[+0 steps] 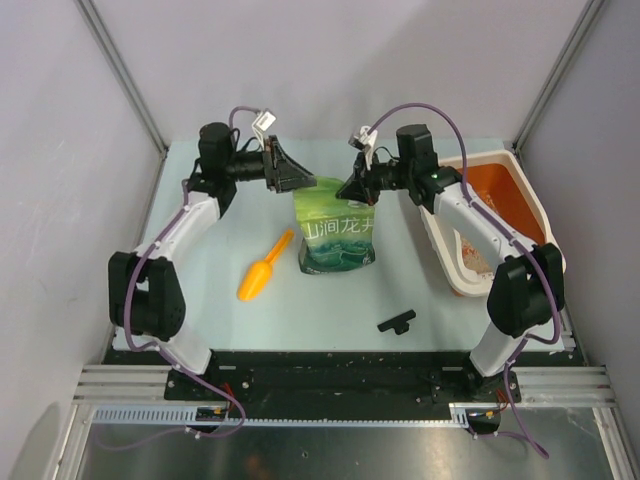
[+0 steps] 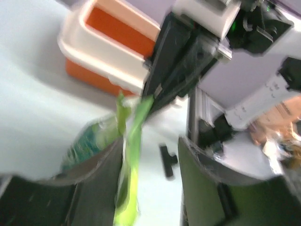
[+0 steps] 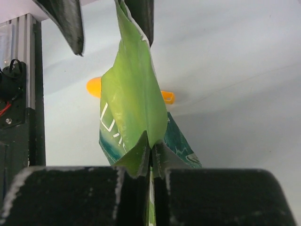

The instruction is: Fill the litter box with clean litter

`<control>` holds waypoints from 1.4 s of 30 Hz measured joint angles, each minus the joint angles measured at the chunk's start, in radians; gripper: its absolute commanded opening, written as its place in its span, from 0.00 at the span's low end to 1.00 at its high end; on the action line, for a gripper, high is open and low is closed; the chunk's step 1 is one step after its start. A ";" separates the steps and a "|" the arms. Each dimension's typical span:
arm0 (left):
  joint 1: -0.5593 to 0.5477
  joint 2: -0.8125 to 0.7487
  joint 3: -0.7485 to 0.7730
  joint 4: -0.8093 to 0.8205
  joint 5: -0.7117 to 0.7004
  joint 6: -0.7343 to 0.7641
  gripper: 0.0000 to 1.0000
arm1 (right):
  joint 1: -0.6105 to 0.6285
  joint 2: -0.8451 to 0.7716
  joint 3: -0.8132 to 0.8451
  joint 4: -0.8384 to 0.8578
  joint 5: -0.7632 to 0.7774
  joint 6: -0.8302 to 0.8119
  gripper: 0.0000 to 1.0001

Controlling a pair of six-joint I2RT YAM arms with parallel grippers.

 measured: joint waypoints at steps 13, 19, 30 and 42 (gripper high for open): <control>-0.035 -0.014 0.349 -0.571 -0.101 0.747 0.69 | 0.048 -0.025 0.030 -0.065 0.055 -0.104 0.00; -0.122 -0.014 0.374 -0.846 -0.228 1.061 0.68 | 0.049 -0.027 0.030 -0.072 0.055 -0.116 0.00; -0.153 0.085 0.393 -0.975 -0.304 1.205 0.00 | 0.066 -0.041 0.030 -0.107 0.085 -0.158 0.10; -0.166 0.026 0.344 -1.001 -0.305 1.234 0.00 | 0.048 -0.162 0.060 -0.064 0.313 -0.027 0.88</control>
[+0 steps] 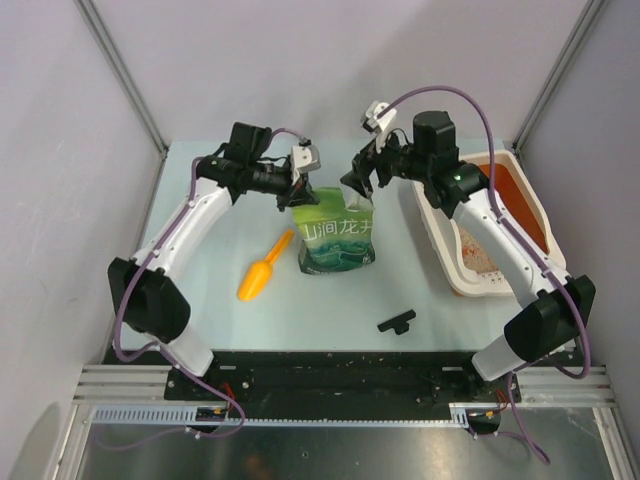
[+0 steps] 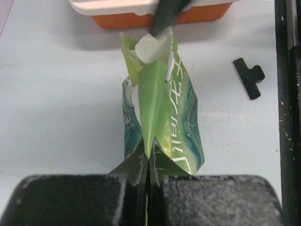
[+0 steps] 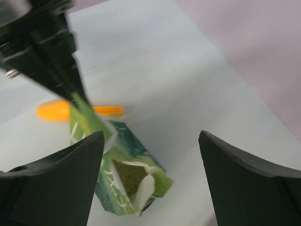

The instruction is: Fill the litter box with clean litter

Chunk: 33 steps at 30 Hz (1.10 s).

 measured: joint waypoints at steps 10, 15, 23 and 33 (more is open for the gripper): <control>-0.008 -0.086 -0.078 0.012 -0.023 -0.009 0.00 | 0.026 0.047 0.071 -0.207 0.267 0.034 0.88; -0.012 -0.107 -0.112 0.047 -0.029 -0.028 0.00 | 0.026 0.099 0.071 -0.272 0.323 0.052 0.87; -0.019 -0.128 -0.145 0.086 -0.040 -0.054 0.00 | 0.032 0.112 0.055 -0.302 0.396 0.065 0.86; -0.069 -0.154 -0.161 0.109 -0.067 -0.087 0.01 | 0.061 0.140 0.105 -0.423 0.443 0.172 0.89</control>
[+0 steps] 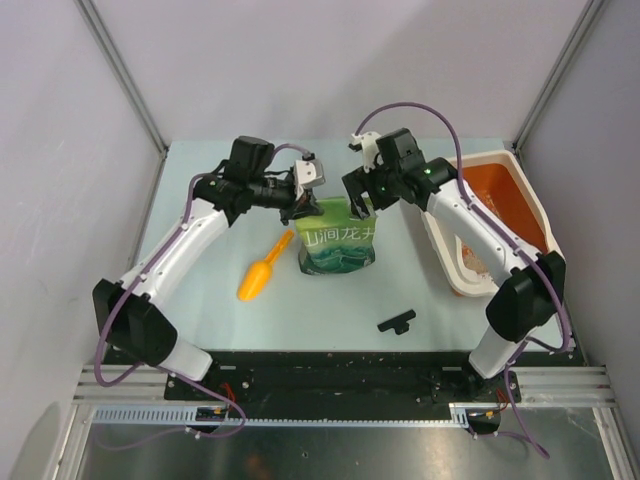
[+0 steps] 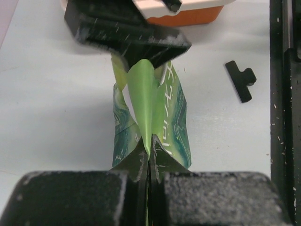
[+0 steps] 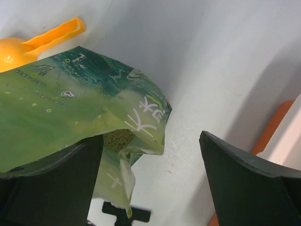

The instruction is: Fill the litter box with clean litter

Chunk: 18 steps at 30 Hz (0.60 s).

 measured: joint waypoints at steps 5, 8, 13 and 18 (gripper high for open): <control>-0.022 -0.037 -0.038 0.026 -0.024 -0.001 0.00 | 0.010 0.030 0.011 -0.064 0.059 0.103 0.91; -0.023 -0.040 -0.042 0.037 -0.035 -0.001 0.00 | -0.003 0.052 0.017 -0.093 0.099 0.141 0.90; -0.024 -0.040 -0.050 0.055 -0.044 -0.001 0.00 | -0.064 0.063 0.020 -0.143 0.148 0.176 0.89; -0.030 -0.041 -0.054 0.082 -0.053 -0.002 0.01 | -0.119 0.063 0.032 -0.184 0.148 0.180 0.88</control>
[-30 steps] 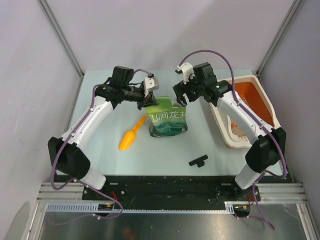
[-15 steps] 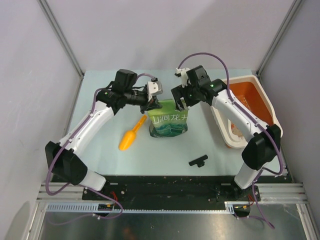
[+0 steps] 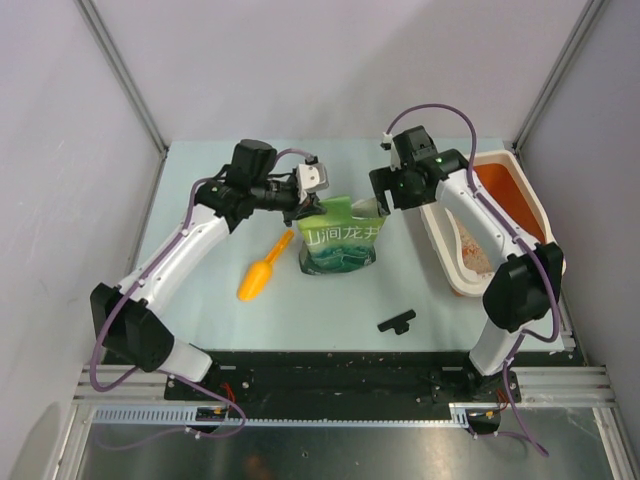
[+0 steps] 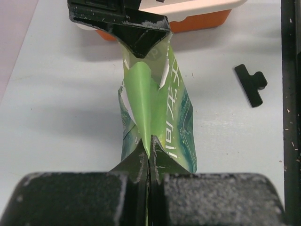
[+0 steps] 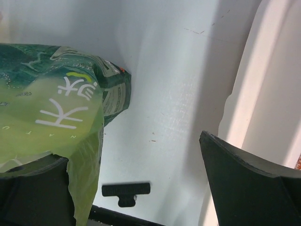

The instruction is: Fill the litter box with clean litter

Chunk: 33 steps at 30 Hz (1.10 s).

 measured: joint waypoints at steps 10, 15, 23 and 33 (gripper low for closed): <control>-0.002 0.000 -0.001 0.001 0.003 -0.026 0.03 | 0.092 -0.003 0.092 0.016 -0.069 -0.012 0.87; -0.002 0.000 0.000 0.002 0.003 -0.032 0.03 | 0.149 -0.003 0.122 0.034 -0.079 -0.020 0.87; -0.002 0.000 0.000 0.002 0.003 -0.033 0.03 | 0.111 0.003 0.070 0.034 -0.063 -0.001 0.86; -0.005 0.000 0.000 0.003 0.008 -0.039 0.02 | 0.035 -0.003 -0.110 0.048 -0.040 0.064 0.82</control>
